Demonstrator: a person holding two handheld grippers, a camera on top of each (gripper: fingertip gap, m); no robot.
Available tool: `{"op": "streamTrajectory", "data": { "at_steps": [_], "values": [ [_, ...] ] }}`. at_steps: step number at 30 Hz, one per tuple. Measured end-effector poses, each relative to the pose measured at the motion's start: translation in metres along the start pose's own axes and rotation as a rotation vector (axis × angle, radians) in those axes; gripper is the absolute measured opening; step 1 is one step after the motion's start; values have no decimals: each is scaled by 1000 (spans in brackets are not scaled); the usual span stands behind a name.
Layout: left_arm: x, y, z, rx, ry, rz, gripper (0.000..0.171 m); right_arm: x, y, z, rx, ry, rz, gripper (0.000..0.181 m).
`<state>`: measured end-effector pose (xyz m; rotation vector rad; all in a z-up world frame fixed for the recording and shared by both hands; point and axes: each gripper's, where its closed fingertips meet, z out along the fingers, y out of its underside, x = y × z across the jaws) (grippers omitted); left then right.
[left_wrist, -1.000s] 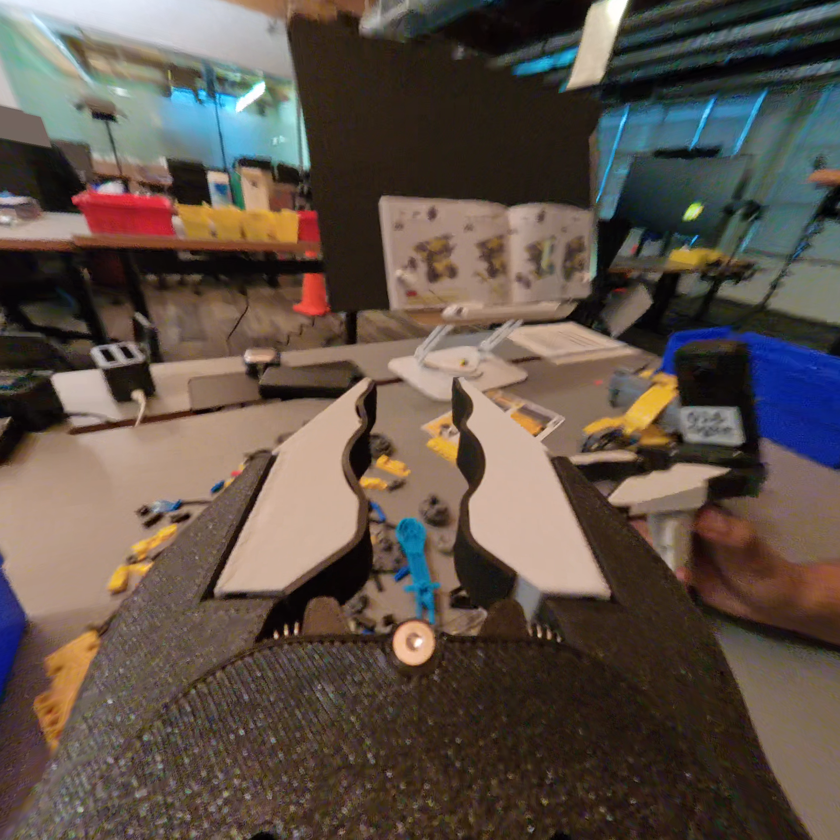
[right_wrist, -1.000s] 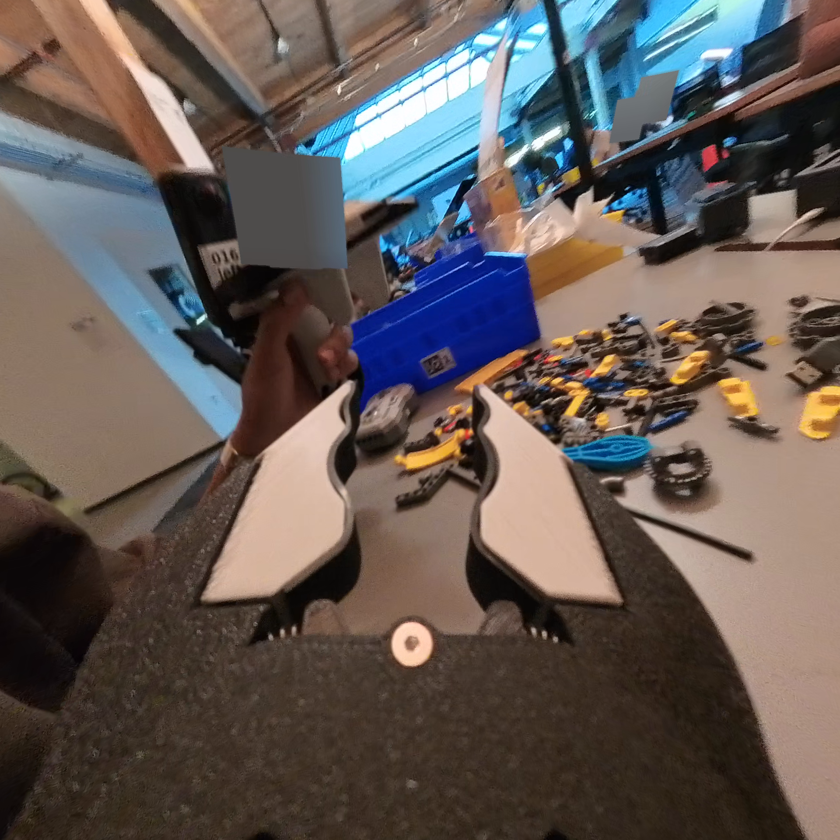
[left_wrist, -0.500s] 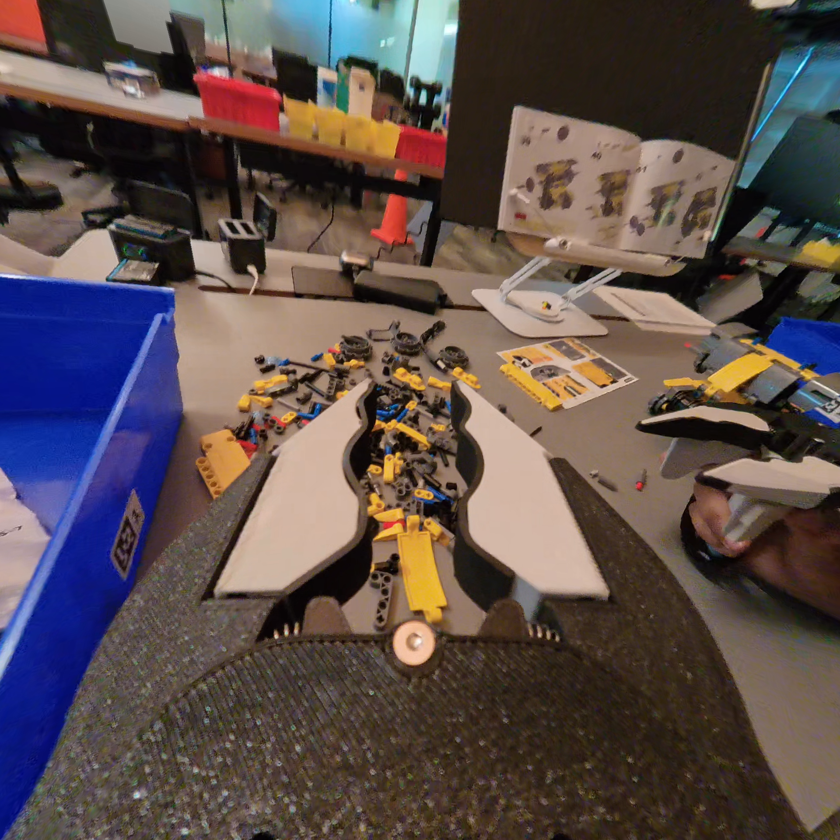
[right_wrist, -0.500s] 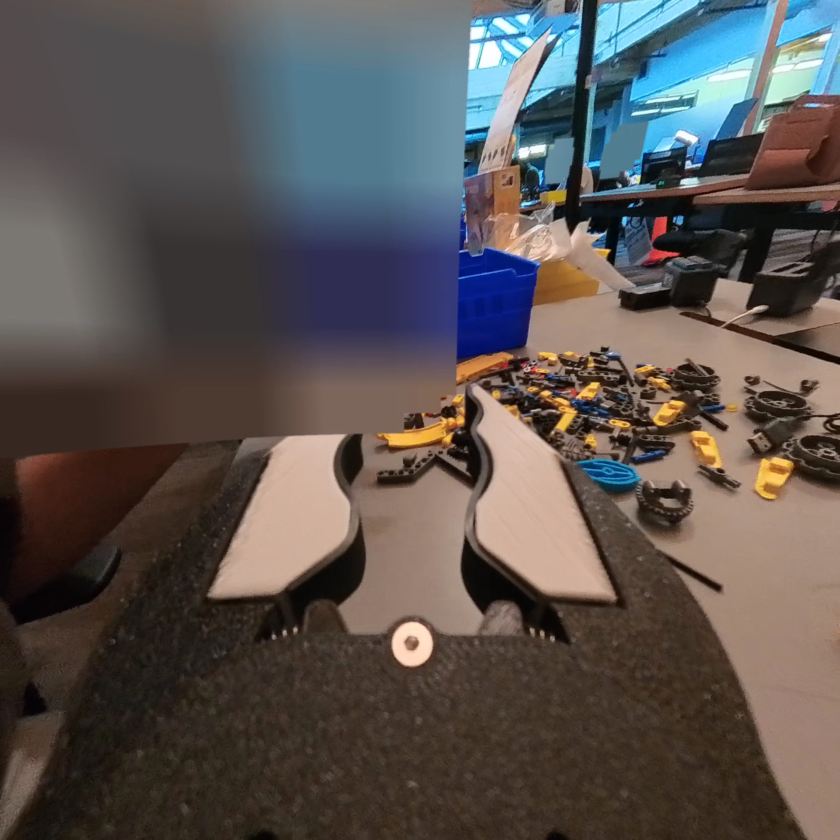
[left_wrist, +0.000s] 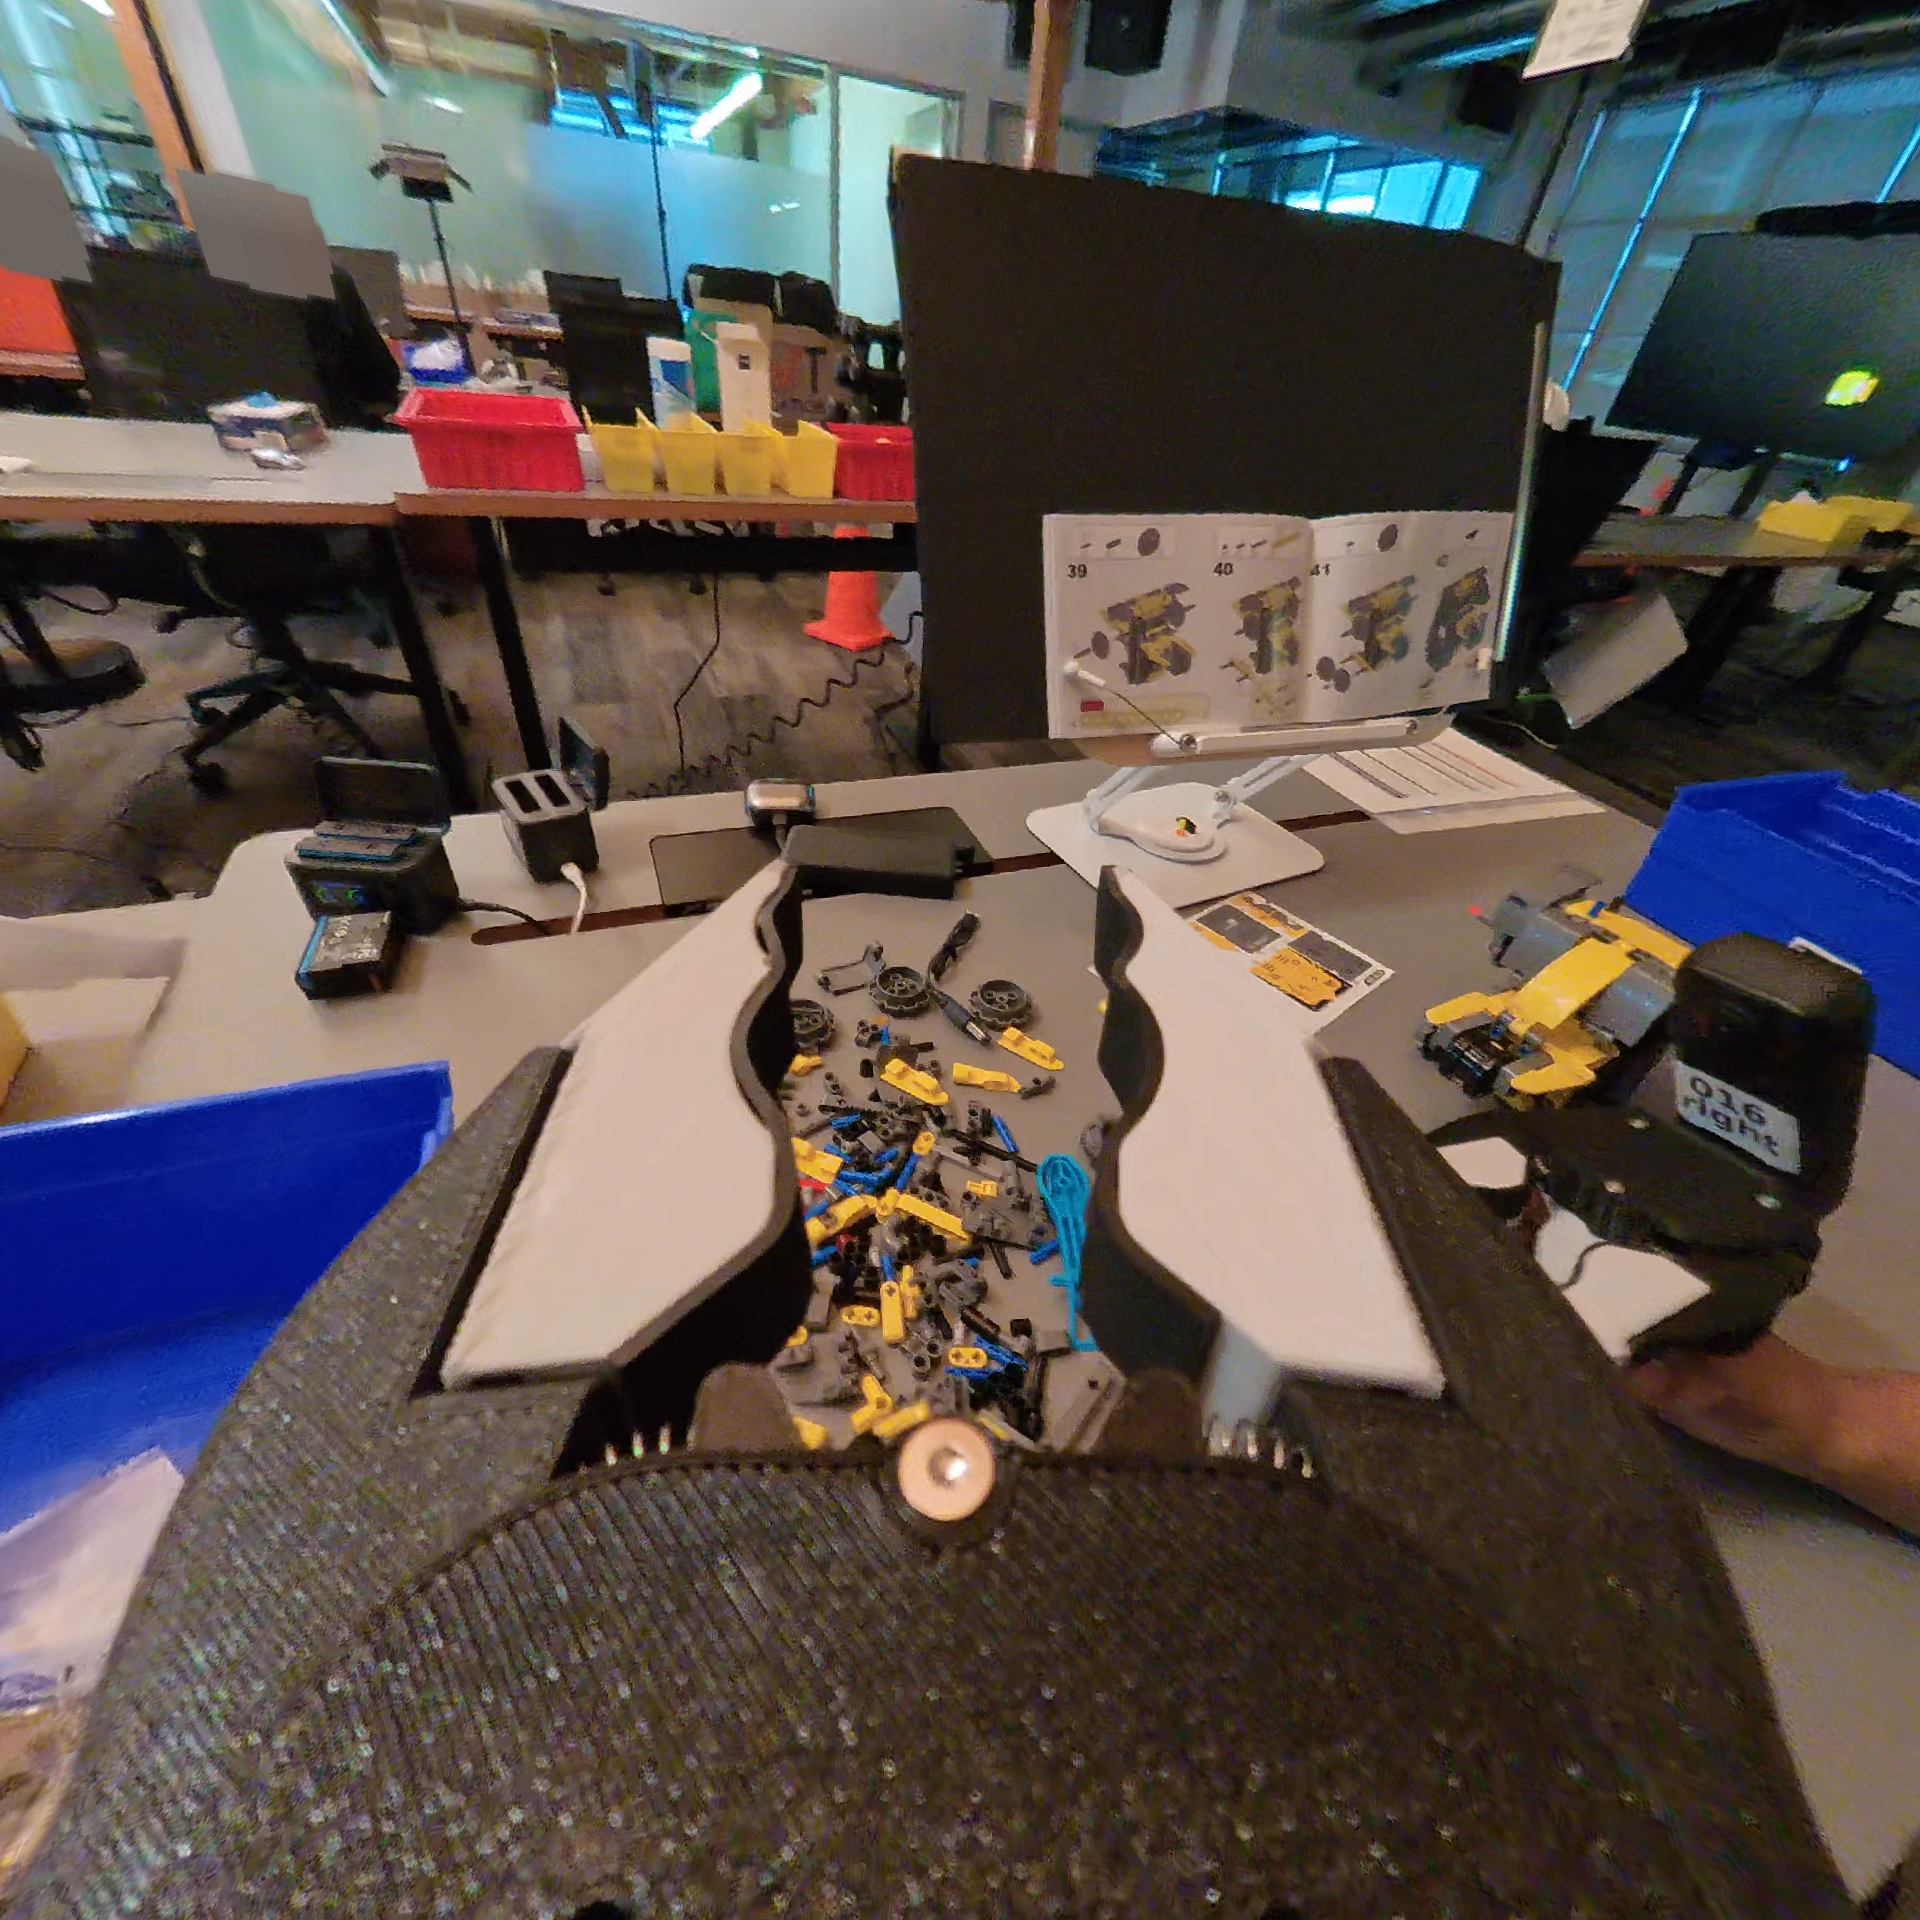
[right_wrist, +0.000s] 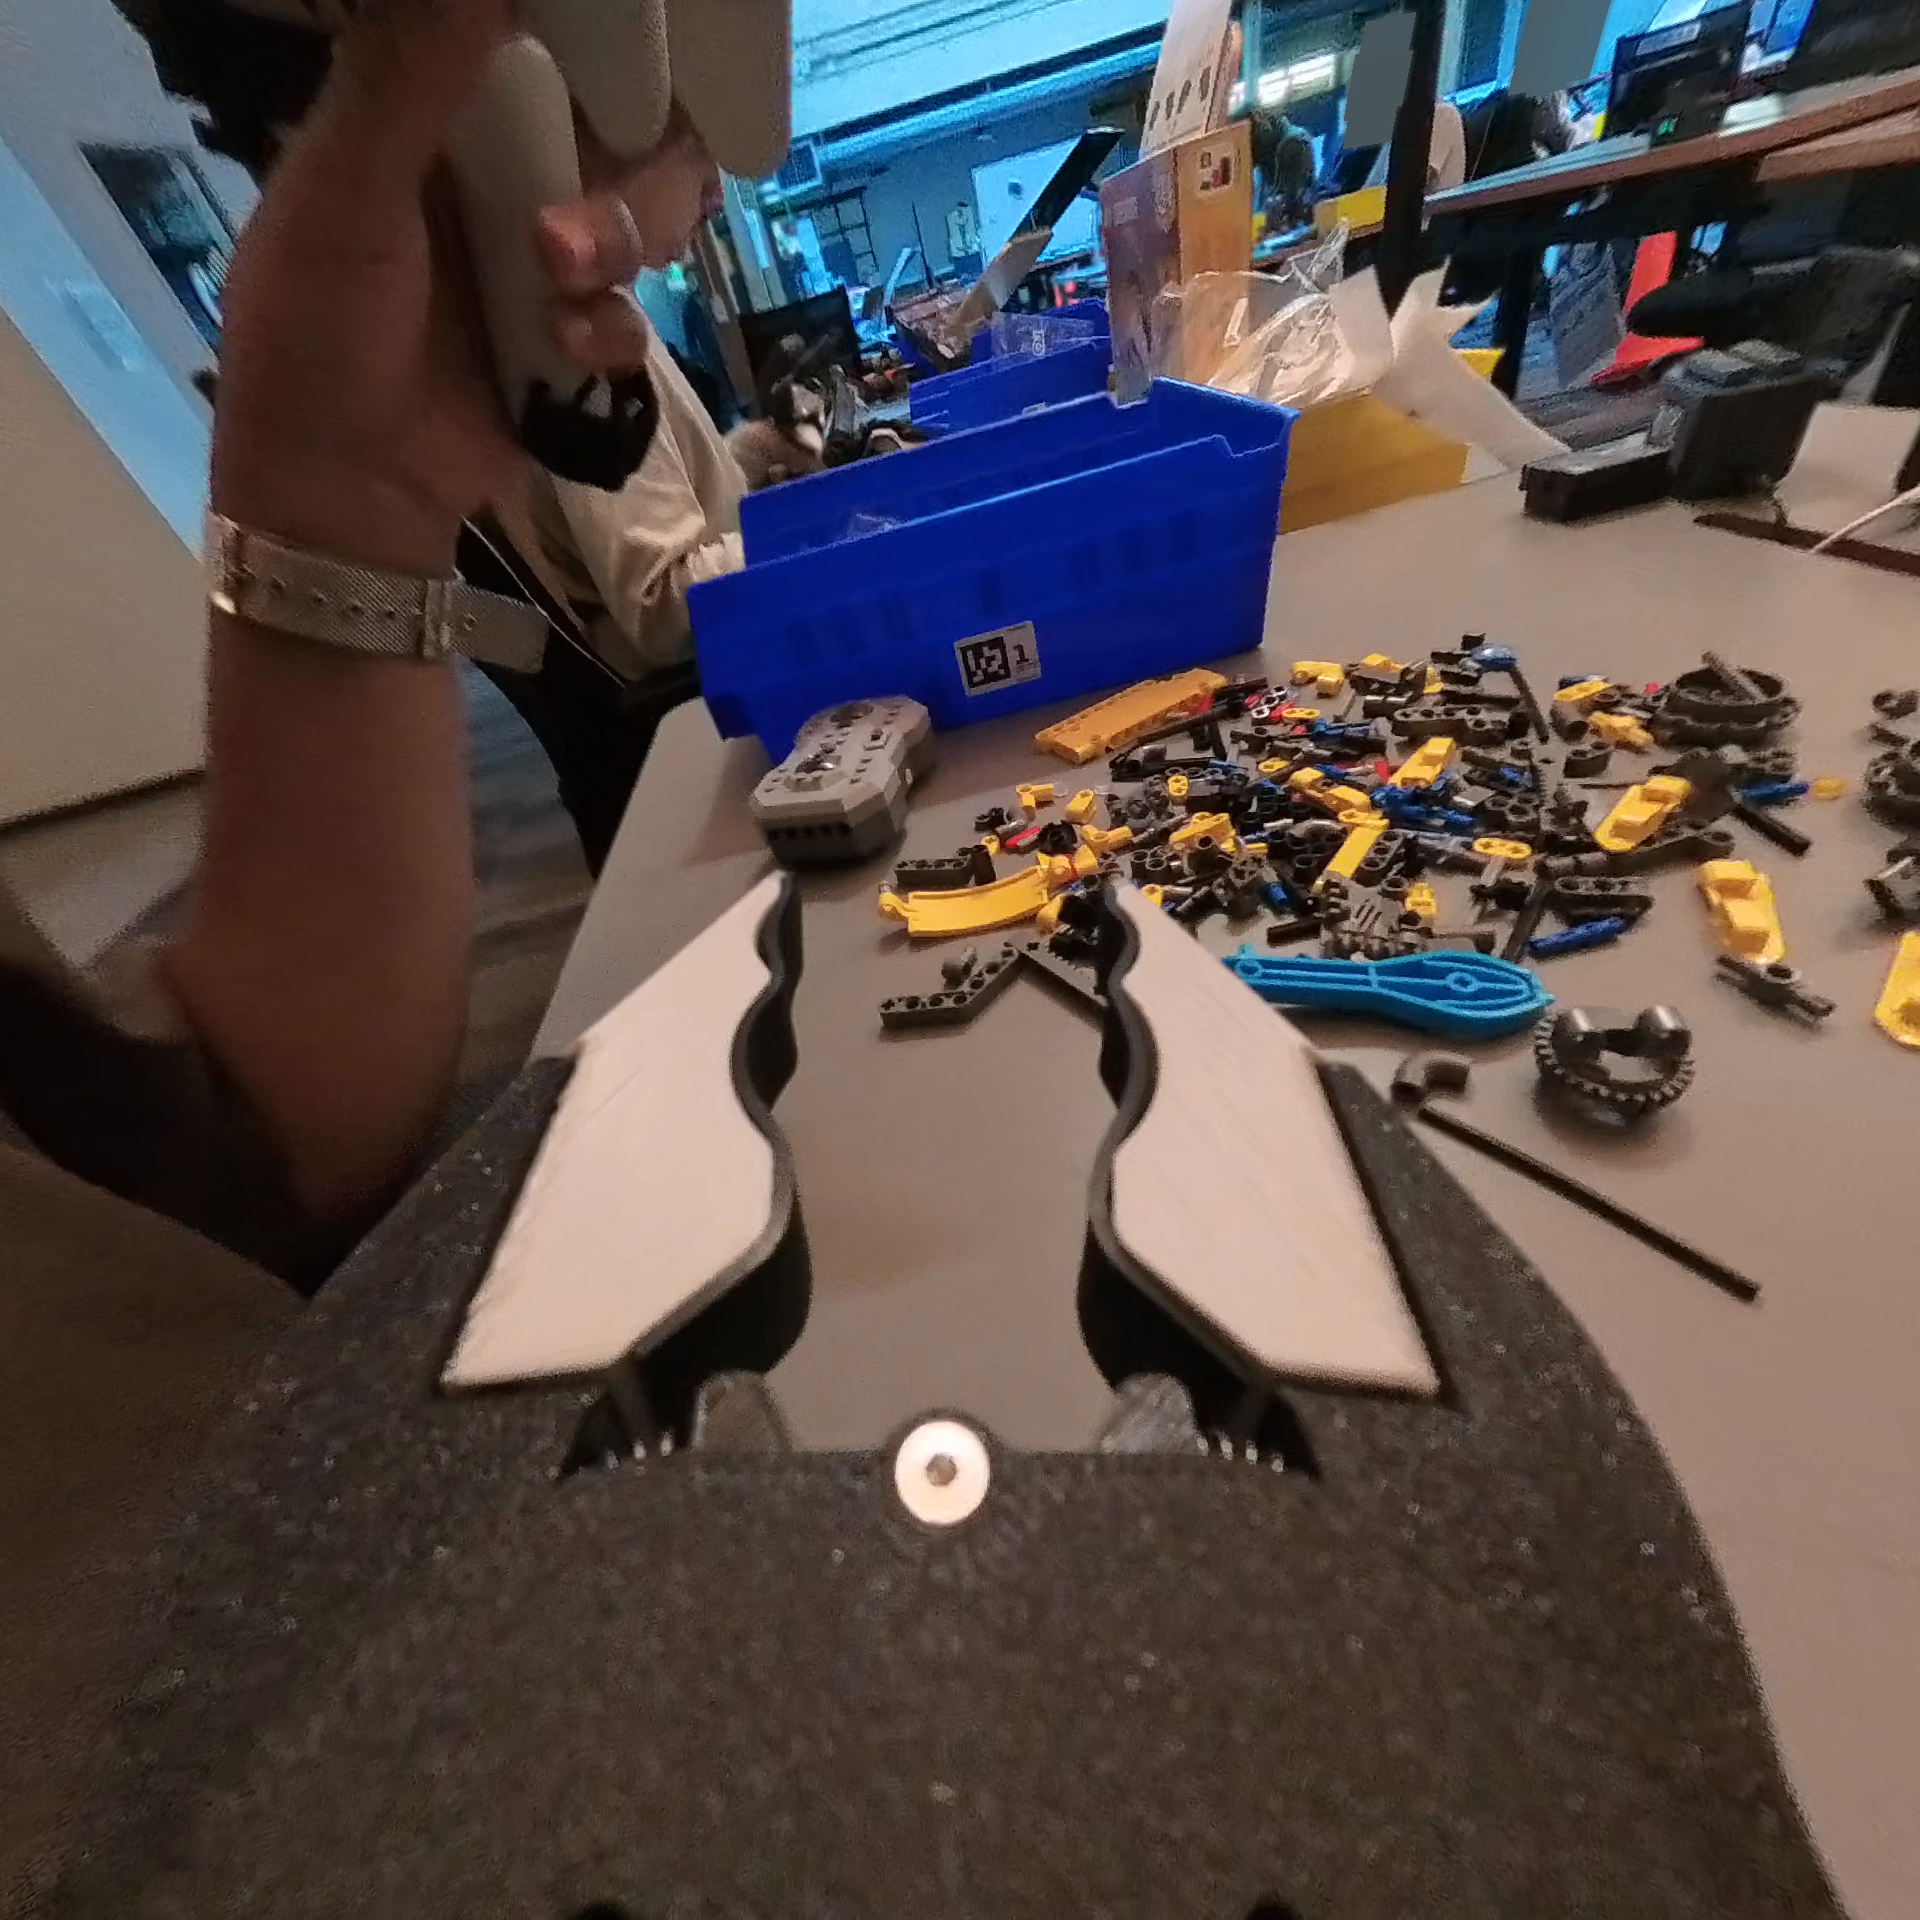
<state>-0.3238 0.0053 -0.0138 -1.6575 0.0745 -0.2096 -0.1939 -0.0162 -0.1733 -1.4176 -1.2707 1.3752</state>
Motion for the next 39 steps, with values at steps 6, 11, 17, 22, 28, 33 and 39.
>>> {"op": "streamTrajectory", "data": {
  "at_steps": [6,11,17,22,28,33,39],
  "values": [
    [38,29,-36,-109,105,5,72,-14,19,12,-132,25,-185,55],
    [12,33,-78,-106,-17,-29,73,-14,26,17,-185,64,-242,55],
    [2,-12,-123,167,55,-159,72,-7,23,14,-164,67,-167,51],
    [0,-11,-135,134,109,-217,74,0,22,9,-155,83,-135,50],
    [-16,-39,-149,269,-19,-96,70,-2,28,9,-196,79,-191,47],
    [-25,-17,-111,176,14,-126,70,0,28,10,-203,81,-165,48],
    [-43,15,-41,84,17,-95,58,6,22,4,-159,87,-107,50]
  ]
}}
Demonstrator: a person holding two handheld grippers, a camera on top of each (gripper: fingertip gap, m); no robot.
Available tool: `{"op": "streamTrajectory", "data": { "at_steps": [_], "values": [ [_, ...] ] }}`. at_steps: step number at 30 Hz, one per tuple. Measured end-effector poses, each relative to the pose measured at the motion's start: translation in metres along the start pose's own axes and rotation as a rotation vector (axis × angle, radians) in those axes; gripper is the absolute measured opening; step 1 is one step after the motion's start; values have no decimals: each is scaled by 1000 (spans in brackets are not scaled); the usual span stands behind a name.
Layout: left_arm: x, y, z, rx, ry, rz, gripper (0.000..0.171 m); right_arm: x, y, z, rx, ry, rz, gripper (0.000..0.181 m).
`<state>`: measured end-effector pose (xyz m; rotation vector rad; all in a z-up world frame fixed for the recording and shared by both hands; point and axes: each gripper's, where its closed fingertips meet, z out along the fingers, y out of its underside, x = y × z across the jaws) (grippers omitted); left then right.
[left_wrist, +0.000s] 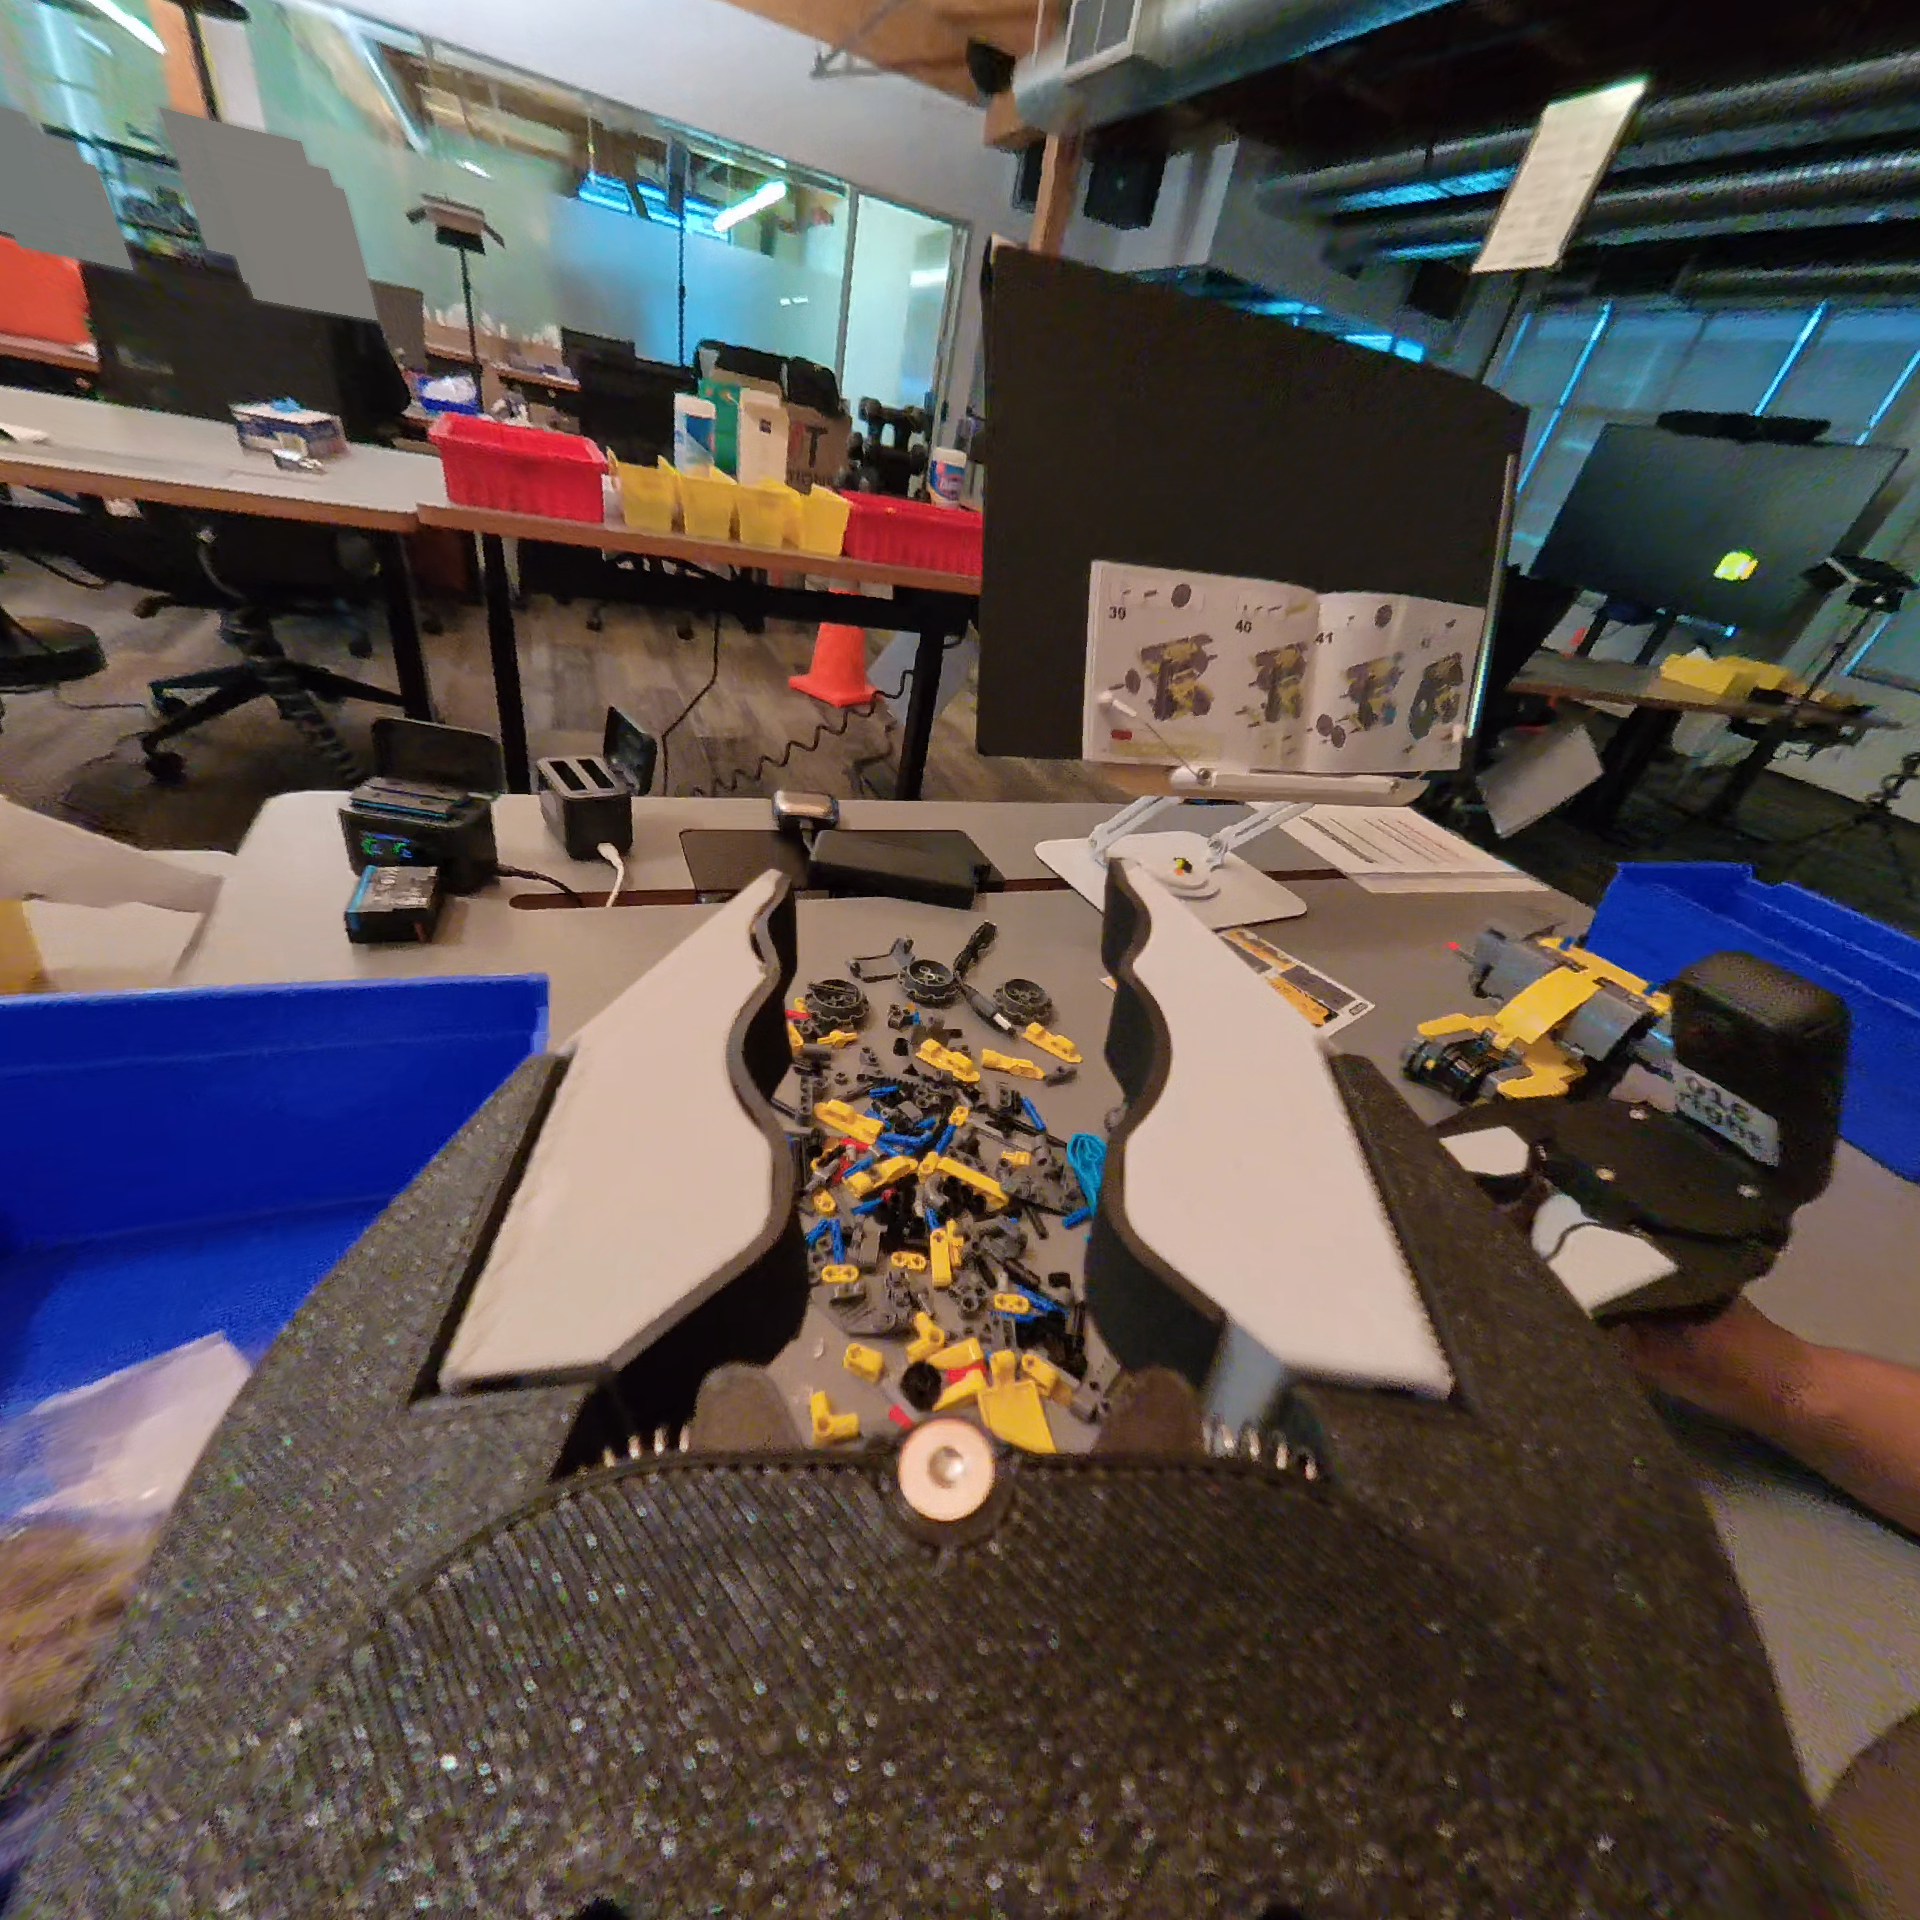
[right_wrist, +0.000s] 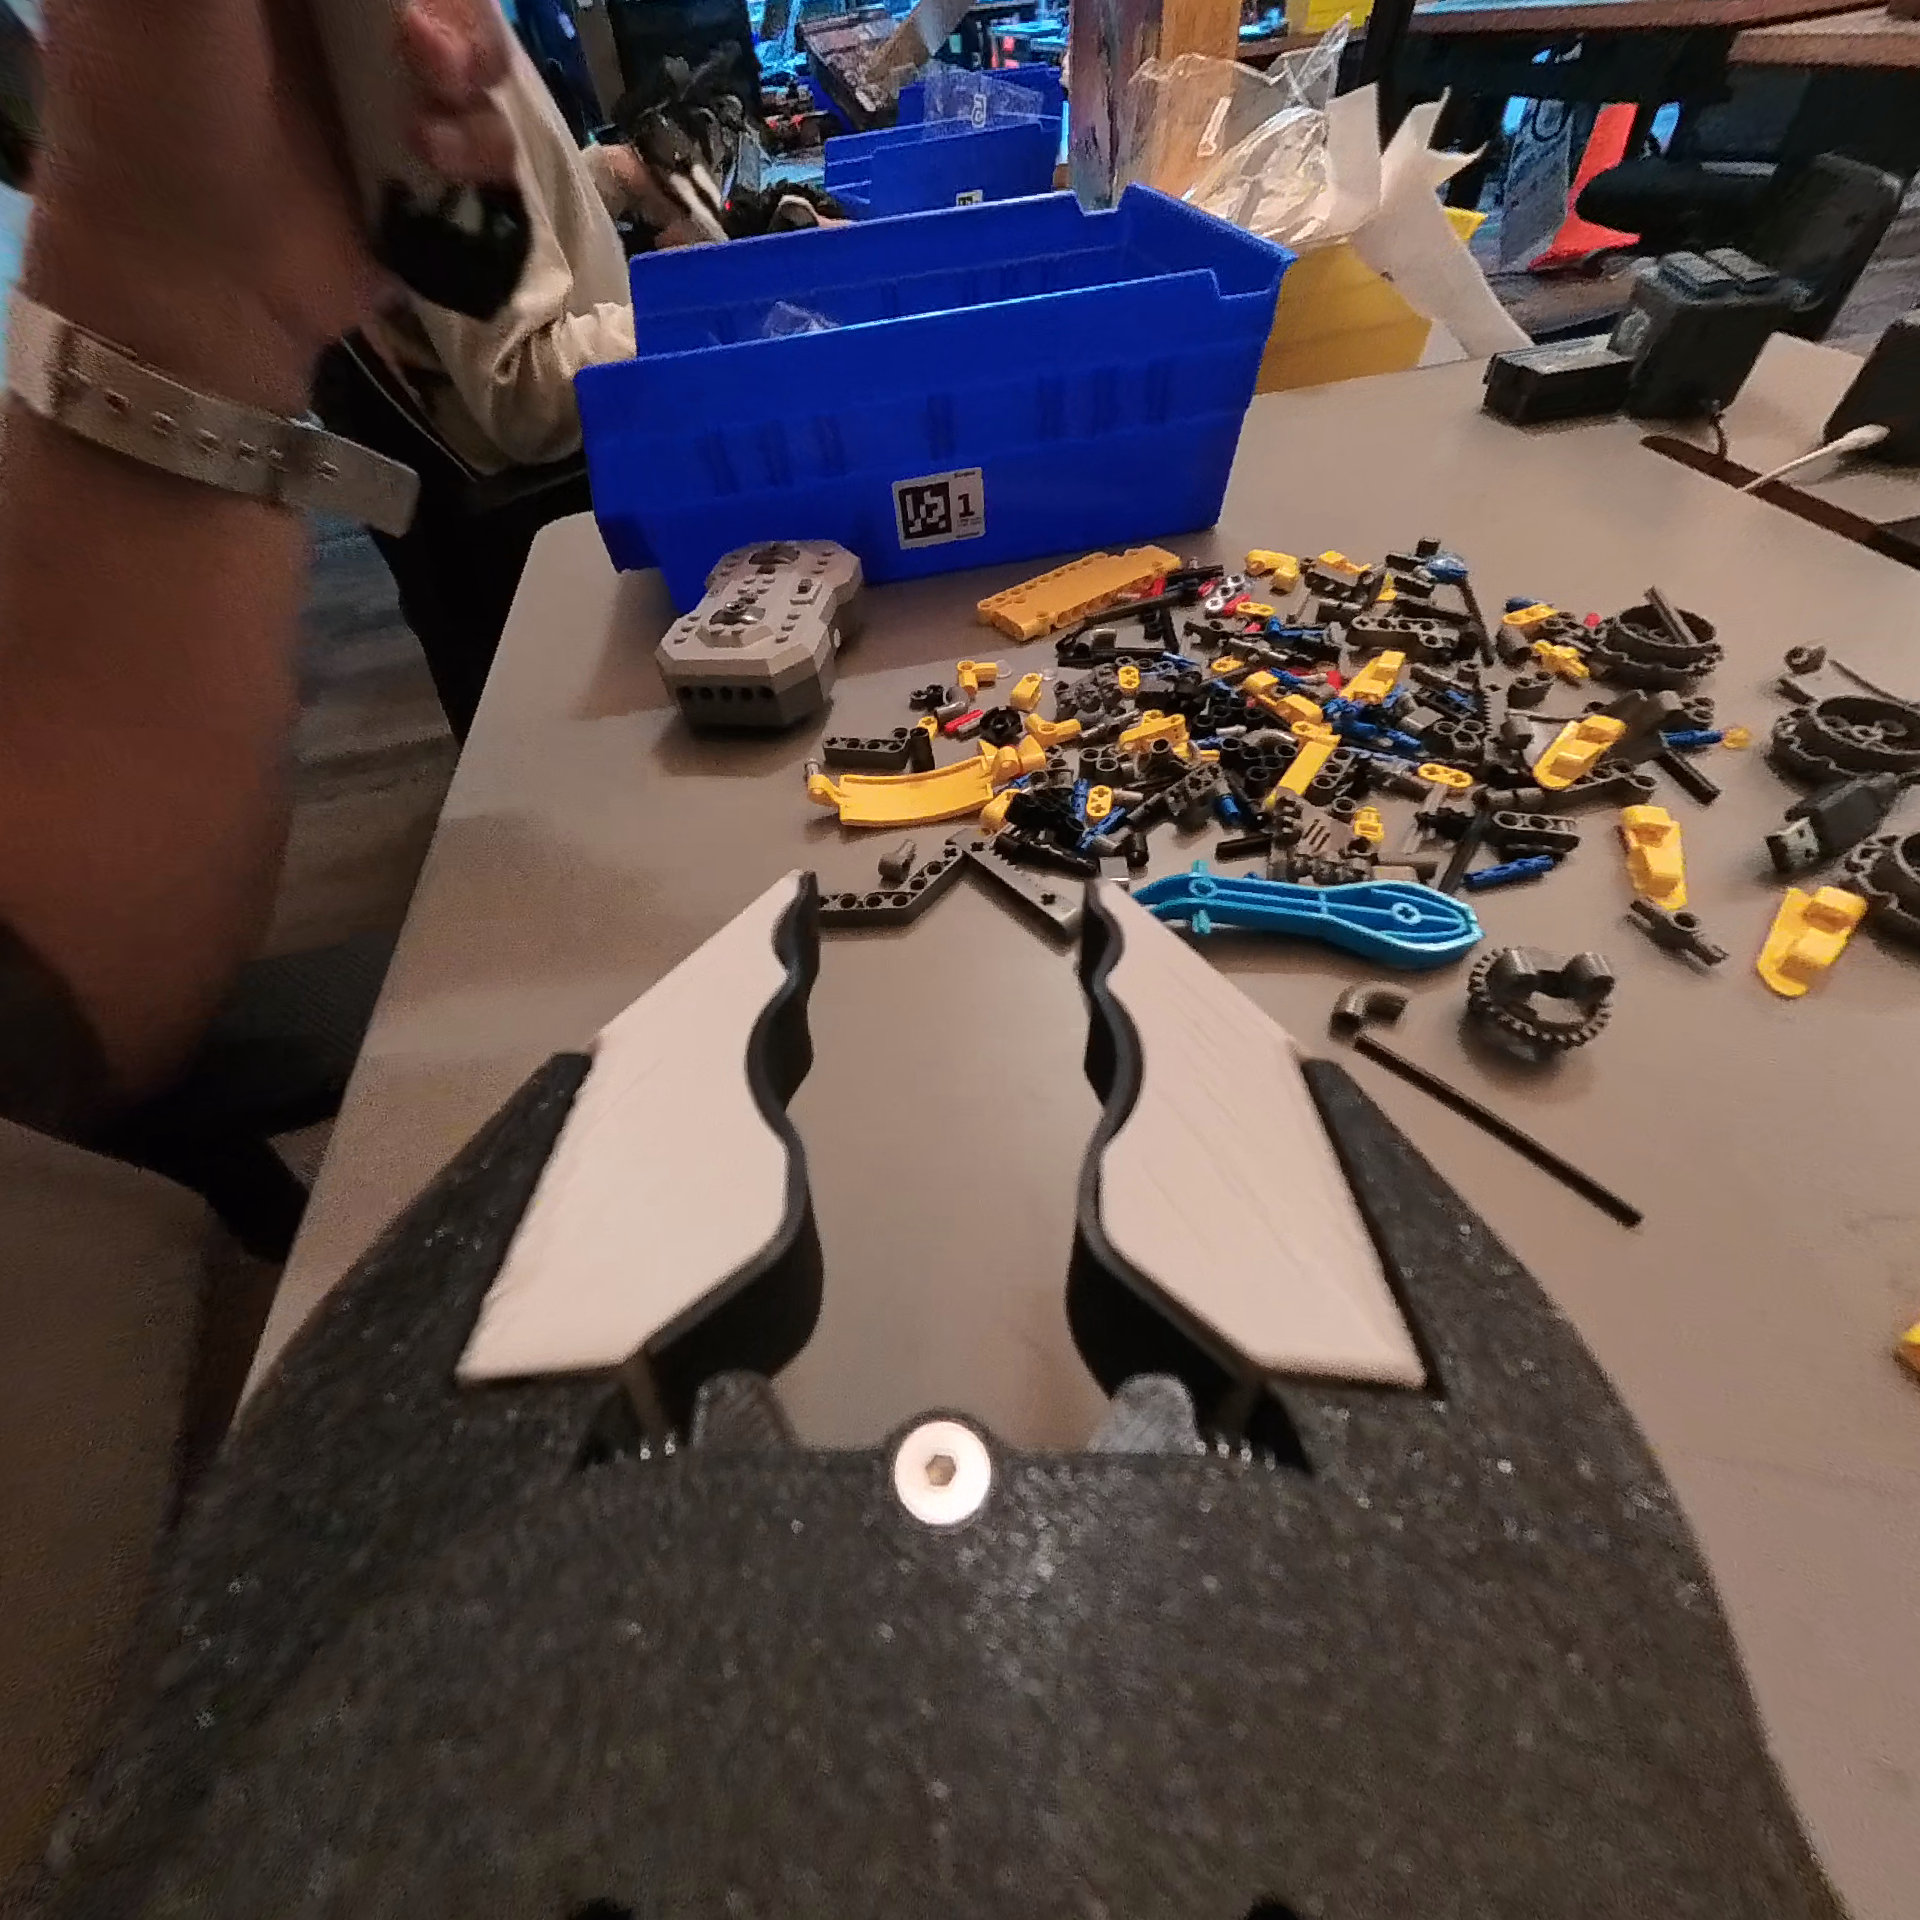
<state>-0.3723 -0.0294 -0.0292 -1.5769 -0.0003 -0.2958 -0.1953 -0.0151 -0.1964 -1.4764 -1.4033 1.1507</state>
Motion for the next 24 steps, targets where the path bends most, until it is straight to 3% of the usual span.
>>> {"op": "streamTrajectory", "data": {
  "at_steps": [1,3,6,9,13,16,19,24],
  "values": [
    [-3,5,10,-10,13,-13,52,1,0,0,1,-3,15,51],
    [-6,22,30,-74,49,-29,21,5,0,-1,3,-2,45,51],
    [-25,47,57,-183,-31,17,15,8,-1,-2,12,2,68,51],
    [-33,66,81,-242,-64,39,15,8,-1,-2,10,-1,74,51],
    [-32,86,102,-281,-2,-26,20,8,-1,-3,19,-9,80,51],
    [-34,102,104,-334,35,-24,28,9,-2,-5,29,-14,94,51],
    [-58,116,97,-390,-73,-20,32,10,-3,-7,39,-25,113,51],
    [-37,101,95,-326,17,-139,42,13,-3,-8,44,-41,151,51]
  ]
}}
